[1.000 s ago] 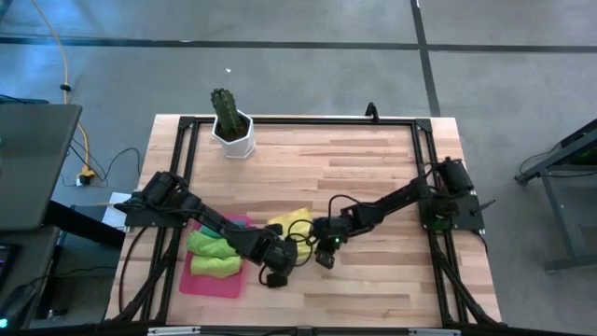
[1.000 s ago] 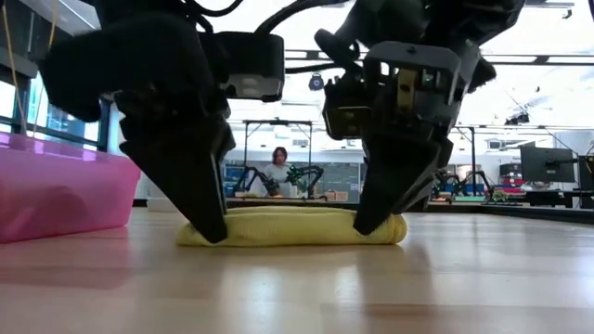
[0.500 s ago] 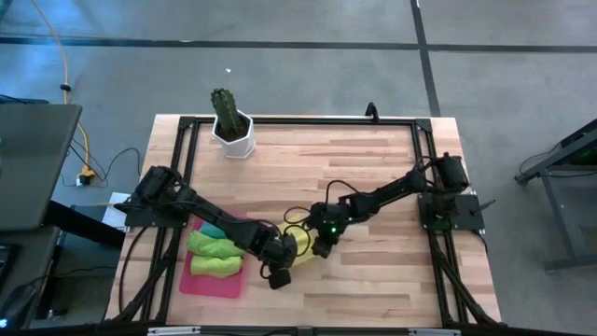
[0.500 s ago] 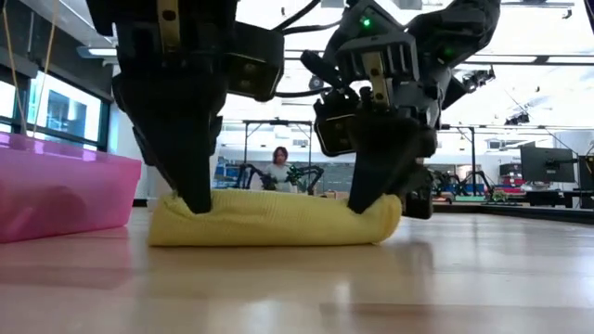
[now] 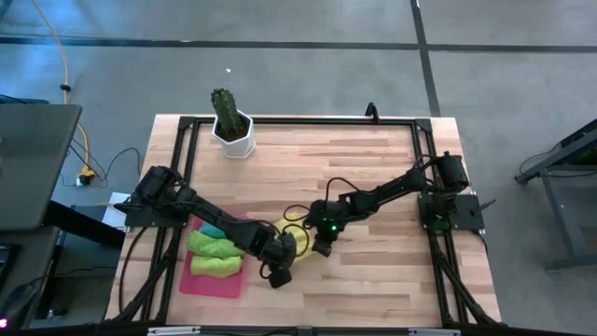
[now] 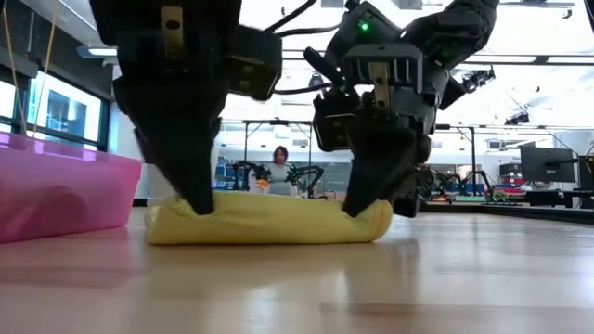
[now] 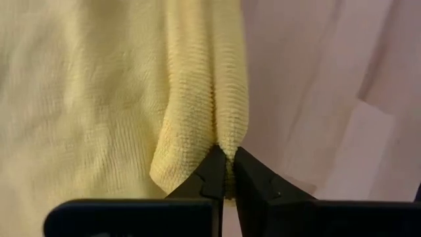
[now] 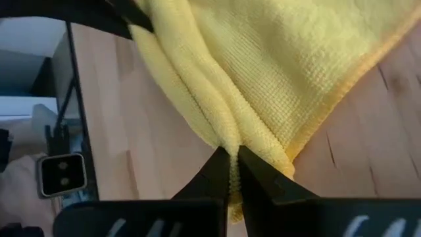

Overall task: Roll microfiber towels into tight, uniform cylinder then place into a basket
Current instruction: Roll the yellow towel

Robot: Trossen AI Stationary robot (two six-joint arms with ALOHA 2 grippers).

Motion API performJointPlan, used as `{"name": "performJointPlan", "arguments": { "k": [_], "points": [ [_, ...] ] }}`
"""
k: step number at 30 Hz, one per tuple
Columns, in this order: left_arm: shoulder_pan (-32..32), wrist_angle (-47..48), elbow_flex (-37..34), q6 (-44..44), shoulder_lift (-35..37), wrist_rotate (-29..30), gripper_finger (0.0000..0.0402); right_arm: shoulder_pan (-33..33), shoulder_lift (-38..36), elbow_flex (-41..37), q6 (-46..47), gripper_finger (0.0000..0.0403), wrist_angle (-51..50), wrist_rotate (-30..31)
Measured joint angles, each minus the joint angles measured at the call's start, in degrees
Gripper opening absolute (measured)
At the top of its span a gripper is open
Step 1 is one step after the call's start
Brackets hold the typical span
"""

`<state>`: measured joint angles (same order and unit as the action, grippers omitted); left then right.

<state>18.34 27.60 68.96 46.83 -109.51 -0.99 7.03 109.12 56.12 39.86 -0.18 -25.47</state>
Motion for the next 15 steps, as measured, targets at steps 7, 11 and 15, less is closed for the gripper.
{"name": "performJointPlan", "arguments": {
  "k": [7, 11, 15],
  "points": [
    [-2.9, -4.1, -0.1, -13.4, 0.0, 5.7, 0.0008, -1.3, -1.0, 0.1, -1.2, 0.0007, -7.5, 4.5],
    [-5.6, -4.6, -0.1, -23.3, -0.1, 11.7, 0.0008, -2.5, -4.0, 0.1, -1.4, 0.0007, -14.6, 13.3],
    [-9.4, -6.9, -0.1, -33.3, -0.6, 18.0, 0.0008, -4.1, -8.5, -0.1, -1.0, 0.0007, -22.8, 22.9]
  ]
}}
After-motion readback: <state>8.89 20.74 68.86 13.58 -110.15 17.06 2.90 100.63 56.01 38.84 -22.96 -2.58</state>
